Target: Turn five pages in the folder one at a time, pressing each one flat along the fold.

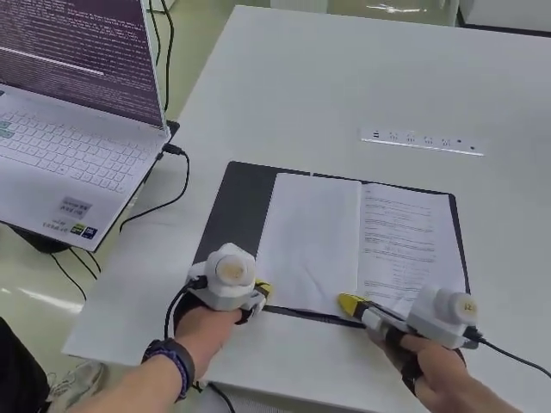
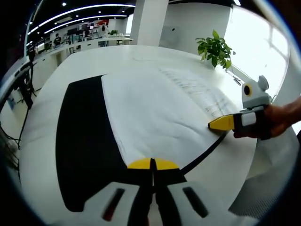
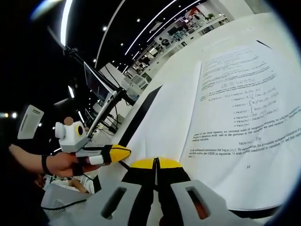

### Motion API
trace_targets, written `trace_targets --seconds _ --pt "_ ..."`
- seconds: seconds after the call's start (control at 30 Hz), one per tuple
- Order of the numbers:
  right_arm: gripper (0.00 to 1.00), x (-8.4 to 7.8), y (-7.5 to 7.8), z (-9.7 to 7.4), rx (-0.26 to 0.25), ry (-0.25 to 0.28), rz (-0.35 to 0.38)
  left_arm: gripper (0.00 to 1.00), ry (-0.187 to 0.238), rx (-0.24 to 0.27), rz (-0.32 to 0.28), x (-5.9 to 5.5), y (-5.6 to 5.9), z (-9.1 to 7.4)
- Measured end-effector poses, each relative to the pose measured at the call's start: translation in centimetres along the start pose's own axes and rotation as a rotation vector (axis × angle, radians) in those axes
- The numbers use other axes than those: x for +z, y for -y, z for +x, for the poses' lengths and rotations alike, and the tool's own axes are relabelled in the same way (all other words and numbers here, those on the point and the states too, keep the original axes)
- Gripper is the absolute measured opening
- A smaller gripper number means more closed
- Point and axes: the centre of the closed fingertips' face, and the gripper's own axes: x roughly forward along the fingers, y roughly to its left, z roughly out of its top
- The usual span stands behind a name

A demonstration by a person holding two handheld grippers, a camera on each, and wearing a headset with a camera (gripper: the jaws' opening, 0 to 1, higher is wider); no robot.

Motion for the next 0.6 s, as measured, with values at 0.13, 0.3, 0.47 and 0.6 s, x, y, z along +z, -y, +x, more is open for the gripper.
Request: trace_targets --seconds 0.13,0.3,0.47,0.6 --pt "0.00 -0.11 -0.07 -0.08 -0.002 0.008 0.006 0.00 0.001 -0.001 -0.002 0.03 -0.01 0.00" --pt "0.00 -0.14 -0.16 -0.12 -0.007 0.005 0.006 0.00 0.002 0.002 -0.006 0.05 0.00 0.01" --pt "0.00 -0.18 -0.22 -0.15 -0.007 -0.006 0.004 0.00 -0.017 0.014 -0.011 0.12 0.03 0.08" --pt "0.00 -0.19 -0.15 -0.08 -0.009 -0.019 0.004 0.00 -0.022 0.020 -0.006 0.05 0.01 -0.02"
